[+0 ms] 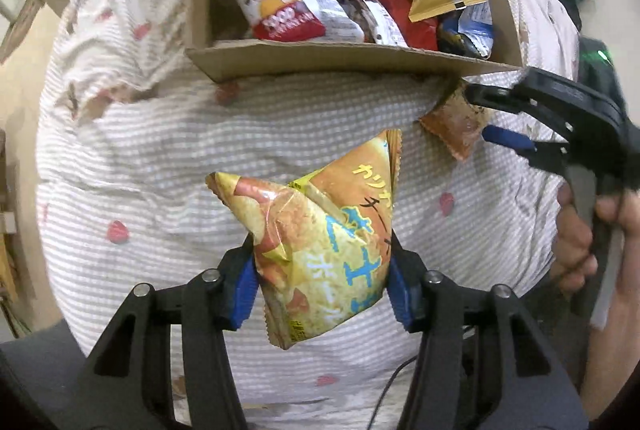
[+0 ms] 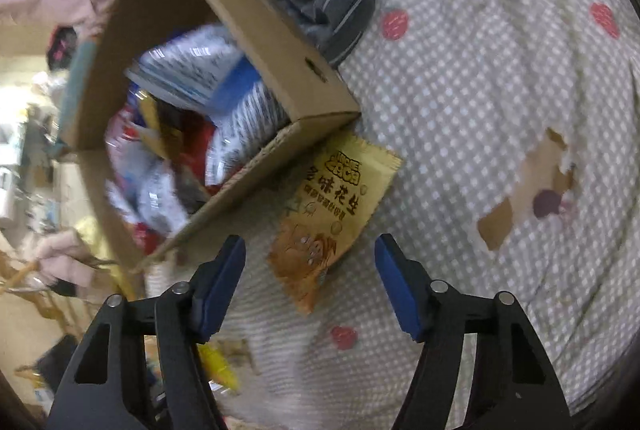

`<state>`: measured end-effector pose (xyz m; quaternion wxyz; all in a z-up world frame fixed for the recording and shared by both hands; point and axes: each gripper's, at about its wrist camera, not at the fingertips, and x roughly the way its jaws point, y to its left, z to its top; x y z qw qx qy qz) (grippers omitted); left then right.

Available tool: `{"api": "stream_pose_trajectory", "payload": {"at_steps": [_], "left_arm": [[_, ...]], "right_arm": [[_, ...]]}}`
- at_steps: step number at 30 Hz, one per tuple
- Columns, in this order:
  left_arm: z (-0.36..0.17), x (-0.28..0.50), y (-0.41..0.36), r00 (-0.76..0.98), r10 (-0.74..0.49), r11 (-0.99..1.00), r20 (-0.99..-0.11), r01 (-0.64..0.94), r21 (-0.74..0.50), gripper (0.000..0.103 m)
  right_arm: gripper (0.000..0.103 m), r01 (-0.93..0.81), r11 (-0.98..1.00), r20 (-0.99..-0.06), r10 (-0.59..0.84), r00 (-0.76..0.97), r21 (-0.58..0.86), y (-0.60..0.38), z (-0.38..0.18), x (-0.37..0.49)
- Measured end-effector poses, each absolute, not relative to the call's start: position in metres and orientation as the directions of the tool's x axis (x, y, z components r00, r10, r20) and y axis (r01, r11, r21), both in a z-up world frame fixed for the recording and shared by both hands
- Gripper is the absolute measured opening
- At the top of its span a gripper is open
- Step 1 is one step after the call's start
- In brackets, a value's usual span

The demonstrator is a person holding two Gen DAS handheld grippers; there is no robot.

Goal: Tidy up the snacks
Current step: 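Grasp the yellow chip bag with the left tool while the right tool grasps the yellow peanut pack, then carry the chip bag and peanut pack into the box and open both tools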

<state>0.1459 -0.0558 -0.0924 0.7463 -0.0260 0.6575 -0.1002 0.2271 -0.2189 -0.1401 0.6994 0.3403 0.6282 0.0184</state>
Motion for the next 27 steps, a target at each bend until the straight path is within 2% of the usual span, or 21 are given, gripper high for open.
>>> {"api": "stream_pose_trajectory", "payload": {"at_steps": [5,7,9,10,11,12,18,21,27], "left_arm": [[-0.099,0.149,-0.036,0.137,-0.191,0.98,-0.972,0.076,-0.182,0.05],[-0.101,0.151,-0.027,0.139,-0.192,0.981,-0.972,0.05,-0.187,0.05],[-0.1,0.155,-0.019,0.148,-0.189,0.982,-0.971,0.032,-0.186,0.05],[-0.1,0.16,-0.017,0.152,-0.187,0.982,-0.97,0.023,-0.186,0.05],[-0.097,0.16,-0.011,0.154,-0.189,0.982,-0.97,0.017,-0.189,0.051],[-0.097,0.16,-0.011,0.154,-0.194,0.981,-0.969,0.01,-0.195,0.051],[-0.09,0.161,-0.014,0.172,-0.205,0.979,-0.964,0.029,-0.203,0.051],[-0.085,0.155,-0.019,0.199,-0.192,0.981,-0.961,0.033,-0.189,0.051],[-0.073,0.154,-0.007,0.27,-0.165,0.986,-0.949,0.006,-0.169,0.051]], "right_arm": [[0.069,0.346,0.866,-0.933,0.335,0.133,0.36,-0.193,-0.156,0.247],[0.066,0.324,0.893,-0.95,0.29,0.113,0.311,-0.189,-0.161,0.249],[0.046,0.315,0.91,-0.962,0.247,0.115,0.271,-0.192,-0.161,0.244],[0.041,0.317,0.91,-0.963,0.239,0.121,0.266,-0.195,-0.159,0.24],[0.032,0.322,0.91,-0.965,0.232,0.124,0.26,-0.199,-0.157,0.235],[0.03,0.329,0.908,-0.965,0.229,0.126,0.258,-0.204,-0.156,0.229],[0.024,0.373,0.899,-0.973,0.194,0.126,0.228,-0.232,-0.145,0.193],[0.024,0.384,0.878,-0.955,0.225,0.195,0.285,-0.241,-0.125,0.177],[0.024,0.298,0.872,-0.89,0.27,0.366,0.388,-0.236,-0.072,0.164]]}}
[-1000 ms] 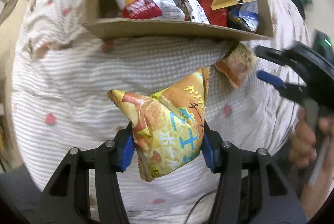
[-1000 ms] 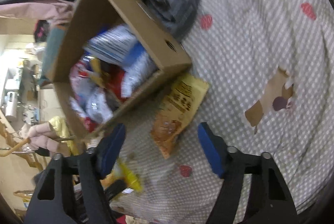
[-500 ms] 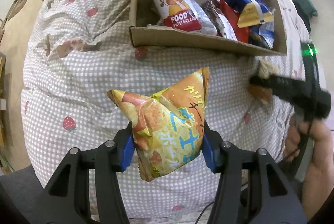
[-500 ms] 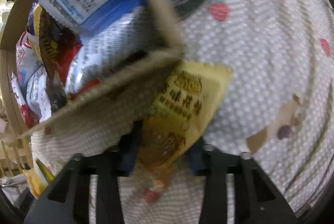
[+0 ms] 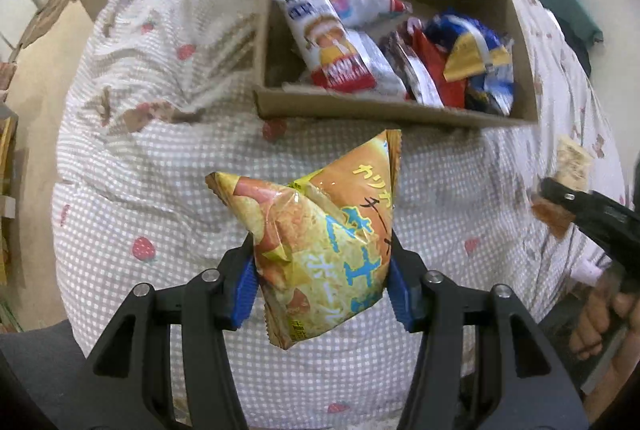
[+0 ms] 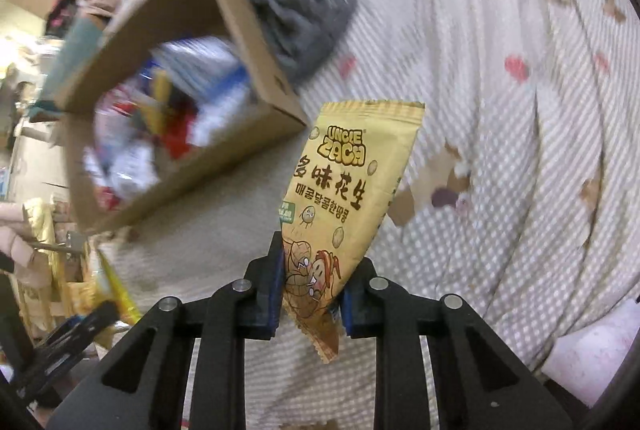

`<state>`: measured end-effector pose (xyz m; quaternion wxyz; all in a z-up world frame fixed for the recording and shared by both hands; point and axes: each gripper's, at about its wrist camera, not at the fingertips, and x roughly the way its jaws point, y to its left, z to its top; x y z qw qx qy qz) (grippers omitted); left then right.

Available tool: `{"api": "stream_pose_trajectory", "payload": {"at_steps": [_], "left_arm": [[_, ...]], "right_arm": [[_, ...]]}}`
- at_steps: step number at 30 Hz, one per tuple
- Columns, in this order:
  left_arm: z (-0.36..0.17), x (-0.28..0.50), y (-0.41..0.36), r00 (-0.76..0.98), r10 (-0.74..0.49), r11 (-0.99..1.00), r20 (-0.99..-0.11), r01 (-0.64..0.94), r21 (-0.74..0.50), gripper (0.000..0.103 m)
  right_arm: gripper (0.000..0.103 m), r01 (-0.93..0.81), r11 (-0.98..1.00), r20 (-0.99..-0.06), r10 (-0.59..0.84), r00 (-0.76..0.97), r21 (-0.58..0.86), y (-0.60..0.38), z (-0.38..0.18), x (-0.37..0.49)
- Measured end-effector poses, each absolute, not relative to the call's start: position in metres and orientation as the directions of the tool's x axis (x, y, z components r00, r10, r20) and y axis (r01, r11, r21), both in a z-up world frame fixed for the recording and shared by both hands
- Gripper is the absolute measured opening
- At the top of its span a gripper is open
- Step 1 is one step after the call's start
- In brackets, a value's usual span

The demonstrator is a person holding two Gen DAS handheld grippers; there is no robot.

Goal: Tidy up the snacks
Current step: 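Carry the chip bag and peanut pack into the box and open both tools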

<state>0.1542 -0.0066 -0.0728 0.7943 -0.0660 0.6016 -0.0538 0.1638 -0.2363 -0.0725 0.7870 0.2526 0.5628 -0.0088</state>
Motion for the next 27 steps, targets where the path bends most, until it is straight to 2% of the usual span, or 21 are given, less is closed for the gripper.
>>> {"api": "stream_pose_trajectory", "payload": {"at_steps": [3,11,20,22,25,27], "left_arm": [[-0.06,0.149,-0.004,0.339,-0.148,0.988,-0.929,0.004,-0.156,0.051],[0.001,0.165,0.0,0.509,-0.11,0.994,-0.854,0.04,-0.104,0.051],[0.018,0.246,-0.028,0.496,-0.151,0.988,-0.855,0.101,-0.116,0.051],[0.011,0.257,-0.037,0.504,-0.147,0.988,-0.851,0.119,-0.1,0.051],[-0.006,0.264,-0.039,0.508,-0.195,0.981,-0.839,0.119,-0.155,0.051],[-0.019,0.267,-0.04,0.497,-0.185,0.982,-0.848,0.114,-0.148,0.051]], "right_arm": [[0.024,0.242,0.812,-0.798,0.383,0.465,0.53,-0.235,-0.052,0.16],[0.024,0.038,0.791,-0.683,0.503,0.529,0.611,-0.202,-0.016,0.194],[0.024,-0.083,0.818,-0.665,0.518,0.538,0.57,-0.169,0.012,0.264],[0.024,-0.098,0.831,-0.672,0.506,0.541,0.547,-0.165,0.013,0.278],[0.024,-0.113,0.845,-0.685,0.494,0.536,0.522,-0.16,0.005,0.295],[0.024,-0.111,0.847,-0.692,0.494,0.527,0.521,-0.16,-0.007,0.3]]}}
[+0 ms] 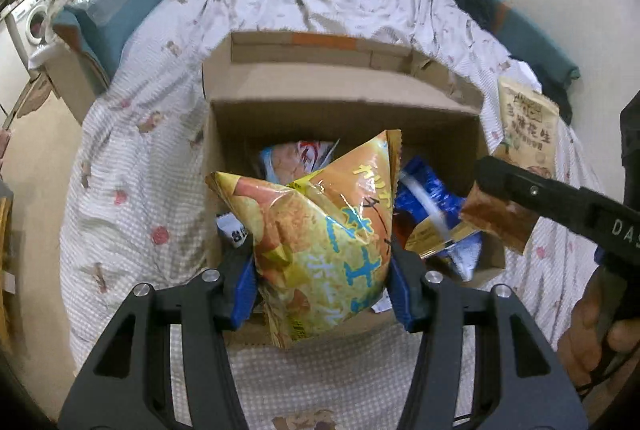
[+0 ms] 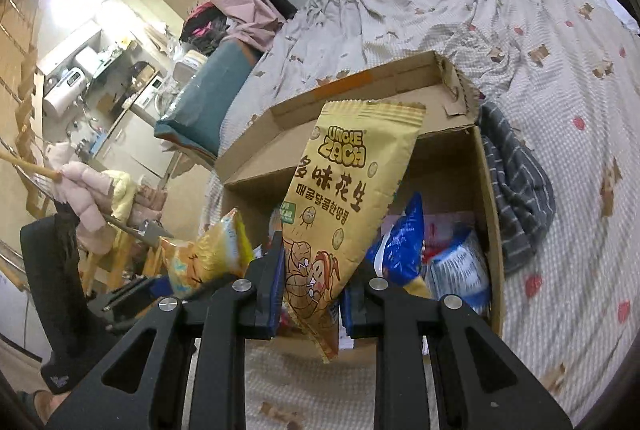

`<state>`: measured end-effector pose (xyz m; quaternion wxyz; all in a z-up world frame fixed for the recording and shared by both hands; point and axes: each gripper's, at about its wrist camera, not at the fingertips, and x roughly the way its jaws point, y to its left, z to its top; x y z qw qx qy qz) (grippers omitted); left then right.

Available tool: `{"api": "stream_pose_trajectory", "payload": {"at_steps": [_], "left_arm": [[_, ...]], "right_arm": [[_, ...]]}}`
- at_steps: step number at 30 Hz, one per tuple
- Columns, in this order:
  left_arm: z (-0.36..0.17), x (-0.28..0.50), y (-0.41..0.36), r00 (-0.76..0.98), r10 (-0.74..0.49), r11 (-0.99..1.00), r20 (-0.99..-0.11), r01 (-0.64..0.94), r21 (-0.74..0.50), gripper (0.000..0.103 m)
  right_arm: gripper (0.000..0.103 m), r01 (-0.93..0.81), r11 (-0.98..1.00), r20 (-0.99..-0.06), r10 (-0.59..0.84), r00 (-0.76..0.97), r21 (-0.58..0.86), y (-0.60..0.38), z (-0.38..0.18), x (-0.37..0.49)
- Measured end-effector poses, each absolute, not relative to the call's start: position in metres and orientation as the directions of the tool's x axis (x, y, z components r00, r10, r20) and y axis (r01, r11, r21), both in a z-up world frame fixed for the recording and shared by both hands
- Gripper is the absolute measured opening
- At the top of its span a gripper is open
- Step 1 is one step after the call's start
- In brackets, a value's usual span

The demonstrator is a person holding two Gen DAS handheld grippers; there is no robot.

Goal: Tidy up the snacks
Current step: 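Carry the chip bag and peanut pack into the box and open both tools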

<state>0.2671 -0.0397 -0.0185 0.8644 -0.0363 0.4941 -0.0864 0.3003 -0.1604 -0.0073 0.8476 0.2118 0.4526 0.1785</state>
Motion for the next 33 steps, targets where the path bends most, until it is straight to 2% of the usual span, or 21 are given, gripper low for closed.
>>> {"api": "stream_pose_trajectory", "payload": {"at_steps": [6,14,17,26,28,29,30,31,32,33], "left_arm": [[-0.027,0.27,-0.046,0.515,-0.164,0.985,-0.841,0.134,-0.11,0.051],[-0.036,0.273,-0.048,0.496,-0.174,0.984,-0.851,0.125,-0.128,0.051],[-0.035,0.273,-0.048,0.505,-0.178,0.983,-0.845,0.127,-0.132,0.052],[-0.032,0.272,-0.046,0.537,-0.162,0.986,-0.828,0.112,-0.12,0.053],[-0.03,0.271,-0.049,0.544,-0.14,0.989,-0.827,0.118,-0.09,0.06],[-0.03,0.271,-0.05,0.545,-0.138,0.989,-0.827,0.122,-0.085,0.064],[-0.029,0.27,-0.05,0.548,-0.14,0.989,-0.824,0.124,-0.085,0.07],[-0.027,0.269,-0.05,0.555,-0.137,0.989,-0.821,0.12,-0.083,0.077],[-0.026,0.268,-0.05,0.563,-0.129,0.991,-0.816,0.112,-0.08,0.079],[-0.023,0.266,-0.049,0.572,-0.13,0.991,-0.81,0.11,-0.081,0.081]], "right_arm": [[0.024,-0.078,0.849,-0.731,0.494,0.471,0.523,-0.159,-0.034,0.315],[0.024,-0.092,0.847,-0.74,0.505,0.443,0.523,-0.149,-0.042,0.316],[0.027,-0.08,0.853,-0.745,0.493,0.45,0.516,-0.15,-0.044,0.315],[0.028,-0.077,0.817,-0.702,0.535,0.47,0.572,-0.156,-0.038,0.312],[0.035,-0.092,0.819,-0.698,0.535,0.476,0.566,-0.156,-0.033,0.311],[0.052,-0.098,0.82,-0.693,0.535,0.484,0.564,-0.156,-0.03,0.31],[0.077,-0.099,0.823,-0.684,0.526,0.506,0.559,-0.158,-0.026,0.308],[0.087,-0.101,0.824,-0.671,0.519,0.53,0.557,-0.159,-0.021,0.307],[0.092,-0.108,0.823,-0.658,0.518,0.547,0.558,-0.16,-0.017,0.305],[0.092,-0.115,0.82,-0.65,0.521,0.553,0.56,-0.161,-0.014,0.303]]}}
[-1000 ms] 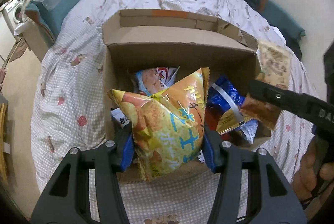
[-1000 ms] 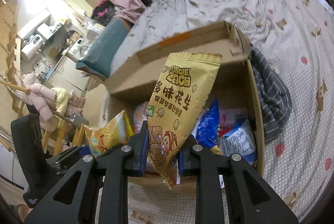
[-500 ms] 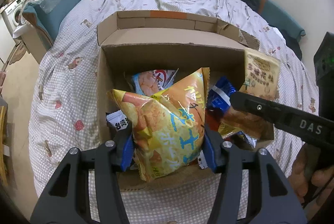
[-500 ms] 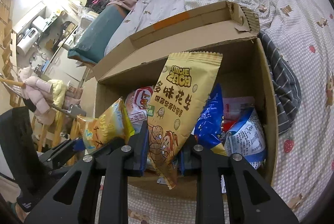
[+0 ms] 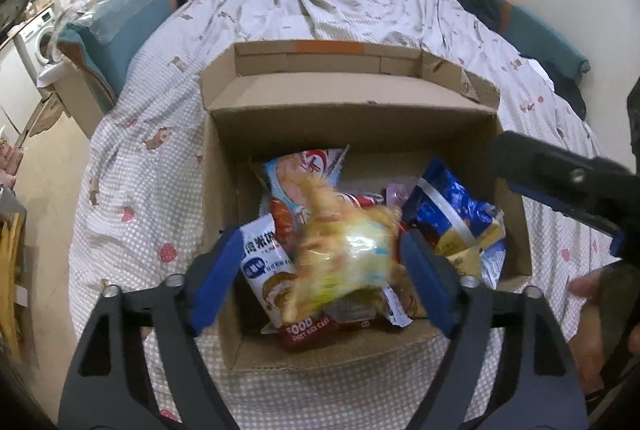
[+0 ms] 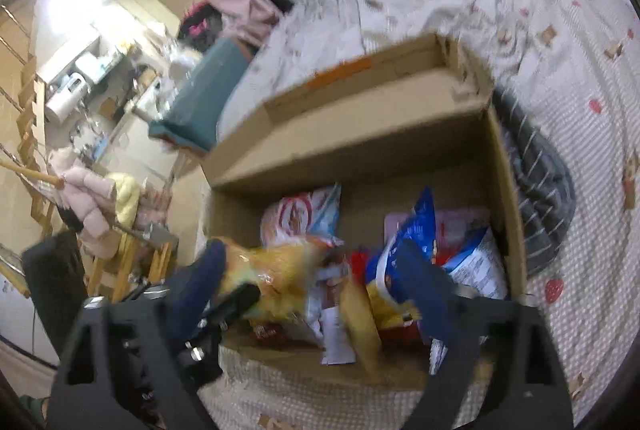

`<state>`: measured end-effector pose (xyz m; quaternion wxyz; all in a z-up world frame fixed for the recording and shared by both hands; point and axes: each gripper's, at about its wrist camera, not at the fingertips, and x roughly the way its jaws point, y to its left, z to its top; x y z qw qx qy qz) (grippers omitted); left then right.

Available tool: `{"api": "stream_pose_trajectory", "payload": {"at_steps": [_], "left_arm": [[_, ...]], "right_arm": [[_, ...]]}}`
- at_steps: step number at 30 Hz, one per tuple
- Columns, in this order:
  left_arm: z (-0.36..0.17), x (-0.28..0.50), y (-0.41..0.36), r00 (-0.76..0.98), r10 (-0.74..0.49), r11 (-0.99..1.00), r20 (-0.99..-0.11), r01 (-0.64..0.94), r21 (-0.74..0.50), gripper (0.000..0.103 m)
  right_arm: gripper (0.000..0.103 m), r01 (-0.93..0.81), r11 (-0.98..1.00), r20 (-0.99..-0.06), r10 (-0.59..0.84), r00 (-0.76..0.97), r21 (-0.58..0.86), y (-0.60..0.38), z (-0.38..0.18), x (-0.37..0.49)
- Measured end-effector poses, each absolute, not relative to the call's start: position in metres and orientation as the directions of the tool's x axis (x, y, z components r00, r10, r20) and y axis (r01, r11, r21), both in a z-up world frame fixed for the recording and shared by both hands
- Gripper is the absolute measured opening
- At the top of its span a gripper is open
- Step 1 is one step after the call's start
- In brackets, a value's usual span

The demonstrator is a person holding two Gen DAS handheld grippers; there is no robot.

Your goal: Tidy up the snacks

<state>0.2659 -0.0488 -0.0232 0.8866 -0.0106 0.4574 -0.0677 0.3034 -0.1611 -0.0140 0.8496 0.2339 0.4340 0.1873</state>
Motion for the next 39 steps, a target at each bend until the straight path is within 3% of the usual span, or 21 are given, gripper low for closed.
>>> {"api": "stream_pose_trajectory", "payload": {"at_steps": [12,14,15,16,20,27,31,39], "left_arm": [[0.023,0.225,-0.021,0.674,-0.106,0.994,-0.731,0.045,-0.102,0.081],[0.025,0.212,-0.014,0.677,-0.072,0.996,-0.732,0.011,-0.088,0.088],[0.024,0.205,-0.011,0.679,-0.06,0.996,-0.732,-0.006,-0.087,0.1],[0.023,0.196,-0.006,0.682,-0.057,0.995,-0.729,-0.017,-0.094,0.103],[0.016,0.169,0.003,0.666,-0.034,0.997,-0.745,-0.033,-0.076,0.103],[0.008,0.132,0.007,0.632,-0.105,0.991,-0.768,-0.001,-0.137,0.103],[0.01,0.11,-0.004,0.671,-0.045,0.999,-0.74,0.008,-0.054,0.103],[0.005,0.1,-0.016,0.707,-0.035,0.999,-0.706,0.021,-0.029,0.103]], "right_arm": [[0.103,-0.104,0.867,-0.645,0.437,0.627,0.486,-0.17,0.029,0.26],[0.103,-0.097,0.875,-0.636,0.417,0.65,0.474,-0.171,0.038,0.245],[0.103,-0.091,0.88,-0.629,0.403,0.664,0.467,-0.172,0.041,0.236],[0.103,-0.086,0.885,-0.627,0.39,0.675,0.458,-0.173,0.042,0.229],[0.103,-0.077,0.919,-0.636,0.326,0.699,0.386,-0.171,0.041,0.193],[0.103,-0.059,0.962,-0.679,0.232,0.697,0.268,-0.159,0.031,0.149],[0.103,-0.08,0.978,-0.671,0.192,0.716,0.194,-0.148,0.033,0.131],[0.103,-0.058,0.982,-0.659,0.164,0.734,0.179,-0.14,0.022,0.117]]}}
